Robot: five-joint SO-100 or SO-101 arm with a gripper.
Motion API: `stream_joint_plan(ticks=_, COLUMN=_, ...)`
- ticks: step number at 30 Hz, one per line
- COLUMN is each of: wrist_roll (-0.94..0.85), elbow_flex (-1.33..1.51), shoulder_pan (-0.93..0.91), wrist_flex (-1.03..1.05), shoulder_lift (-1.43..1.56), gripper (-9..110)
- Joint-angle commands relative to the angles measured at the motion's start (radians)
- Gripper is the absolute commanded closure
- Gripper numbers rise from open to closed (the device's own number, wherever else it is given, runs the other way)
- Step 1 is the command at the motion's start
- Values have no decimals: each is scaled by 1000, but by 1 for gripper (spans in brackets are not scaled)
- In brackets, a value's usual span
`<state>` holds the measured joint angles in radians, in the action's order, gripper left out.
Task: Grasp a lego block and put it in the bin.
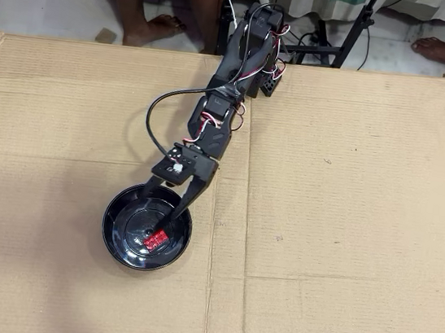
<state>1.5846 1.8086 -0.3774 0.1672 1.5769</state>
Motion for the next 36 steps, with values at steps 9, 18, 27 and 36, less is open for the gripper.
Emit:
stream_joint_plan(ticks=9, wrist_roll=-3, elbow_flex=241, shoulder_pan=115, wrist_flex=-5, shoulder_lift=311, gripper=74)
stream_joint_plan(ticks=18, wrist_roll=-5, elbow_flex=451, shoulder_pan=224, wrist_flex=-5, shoulder_lift=511, gripper=74)
stream_joint_plan(ticks=27, wrist_roll=-117, elbow_flex=750, shoulder_pan=293, wrist_flex=-5, shoulder_lift=795, gripper=75)
stream_joint_plan(ticks=36, wrist_roll=-268, elbow_flex=1046, shoulder_pan=367, wrist_flex=-6, shoulder_lift=1091, gripper=75)
